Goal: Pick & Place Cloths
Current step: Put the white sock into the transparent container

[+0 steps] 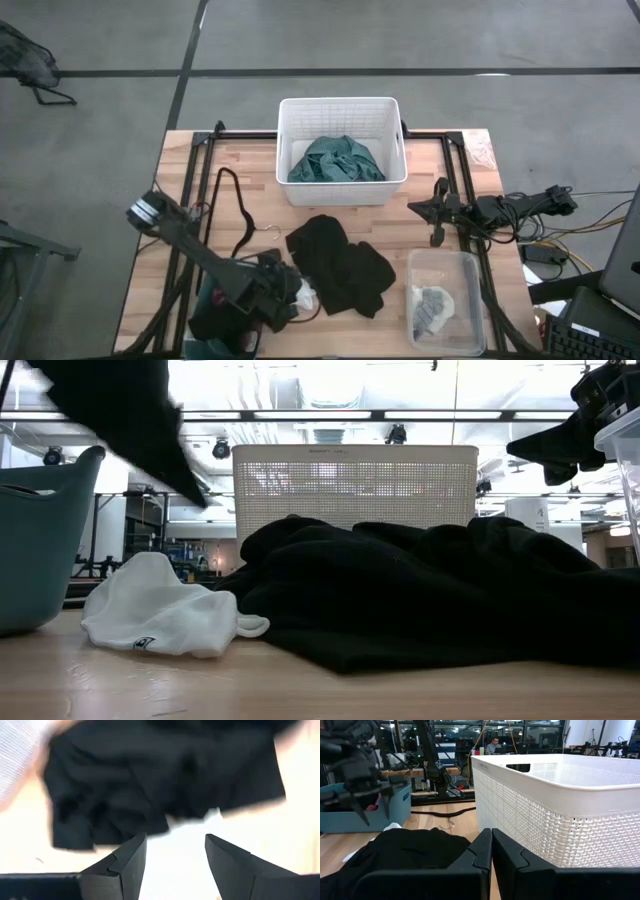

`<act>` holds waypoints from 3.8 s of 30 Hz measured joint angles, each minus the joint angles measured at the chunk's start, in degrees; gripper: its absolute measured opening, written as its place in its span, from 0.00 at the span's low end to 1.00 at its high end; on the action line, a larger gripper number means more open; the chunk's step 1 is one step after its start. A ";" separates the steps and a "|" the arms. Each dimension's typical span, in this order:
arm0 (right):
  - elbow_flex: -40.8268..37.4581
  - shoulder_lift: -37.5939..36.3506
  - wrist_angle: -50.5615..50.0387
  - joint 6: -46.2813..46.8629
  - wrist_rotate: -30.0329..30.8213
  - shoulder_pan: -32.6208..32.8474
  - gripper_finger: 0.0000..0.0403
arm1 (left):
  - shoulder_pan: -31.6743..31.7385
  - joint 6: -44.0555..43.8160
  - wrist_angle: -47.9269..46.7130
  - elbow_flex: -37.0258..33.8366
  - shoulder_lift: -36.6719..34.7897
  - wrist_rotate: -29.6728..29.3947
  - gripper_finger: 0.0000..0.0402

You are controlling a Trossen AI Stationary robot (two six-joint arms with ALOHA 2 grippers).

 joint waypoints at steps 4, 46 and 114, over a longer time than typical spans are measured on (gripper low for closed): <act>0.00 0.00 0.00 -0.01 0.02 0.01 0.02 | 0.06 1.11 -0.46 -1.83 1.10 5.51 0.51; 0.00 0.00 0.00 0.00 0.01 -0.01 0.02 | 9.37 11.58 -4.25 5.68 7.41 23.14 0.51; 0.00 -0.02 0.00 -0.02 0.01 0.00 0.02 | 12.42 37.32 18.51 20.74 1.30 7.07 0.04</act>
